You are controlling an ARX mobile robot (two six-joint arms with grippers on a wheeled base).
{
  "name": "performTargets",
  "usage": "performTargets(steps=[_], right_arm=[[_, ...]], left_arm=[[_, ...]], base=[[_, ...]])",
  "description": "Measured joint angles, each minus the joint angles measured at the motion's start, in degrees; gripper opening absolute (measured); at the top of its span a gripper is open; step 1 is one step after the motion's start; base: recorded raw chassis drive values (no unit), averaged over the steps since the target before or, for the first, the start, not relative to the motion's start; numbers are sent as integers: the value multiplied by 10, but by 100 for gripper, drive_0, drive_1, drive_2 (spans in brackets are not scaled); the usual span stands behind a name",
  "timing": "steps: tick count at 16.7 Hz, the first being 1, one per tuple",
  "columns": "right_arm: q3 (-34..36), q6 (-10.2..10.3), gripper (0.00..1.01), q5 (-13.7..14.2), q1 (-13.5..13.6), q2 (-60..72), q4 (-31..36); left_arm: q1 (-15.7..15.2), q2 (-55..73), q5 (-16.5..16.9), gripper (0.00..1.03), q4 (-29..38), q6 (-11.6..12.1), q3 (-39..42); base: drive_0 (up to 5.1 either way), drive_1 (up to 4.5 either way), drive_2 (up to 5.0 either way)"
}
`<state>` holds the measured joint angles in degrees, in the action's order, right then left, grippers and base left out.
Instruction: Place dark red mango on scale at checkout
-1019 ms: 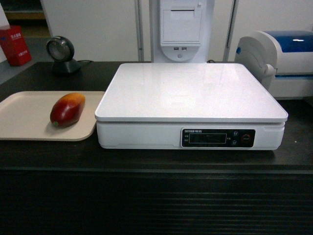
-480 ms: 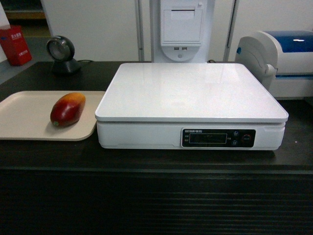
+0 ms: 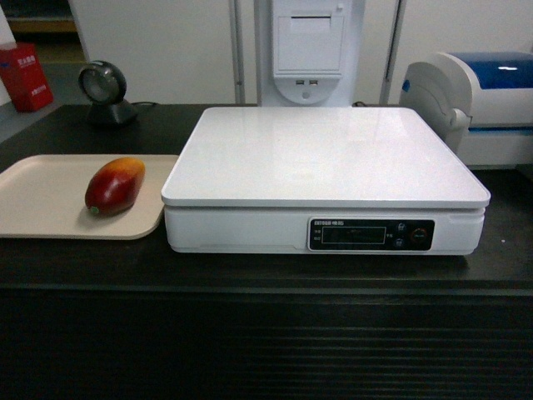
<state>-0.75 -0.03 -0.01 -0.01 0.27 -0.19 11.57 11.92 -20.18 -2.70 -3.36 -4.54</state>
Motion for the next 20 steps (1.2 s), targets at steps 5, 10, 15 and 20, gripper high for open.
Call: performTargets(steps=[5, 10, 15, 20], right_arm=[[0, 0, 98, 0, 0, 0, 0], [0, 0, 98, 0, 0, 0, 0], [0, 0, 98, 0, 0, 0, 0], [0, 0, 98, 0, 0, 0, 0]], left_arm=[[-30, 161, 19, 98, 173, 5, -26], [-78, 296, 91, 98, 291, 15, -56], [-115, 405, 147, 98, 372, 27, -97], [-185, 1104, 388, 98, 115, 126, -745]], base=[[0, 0, 0], [0, 0, 0], [0, 0, 0], [0, 0, 0]])
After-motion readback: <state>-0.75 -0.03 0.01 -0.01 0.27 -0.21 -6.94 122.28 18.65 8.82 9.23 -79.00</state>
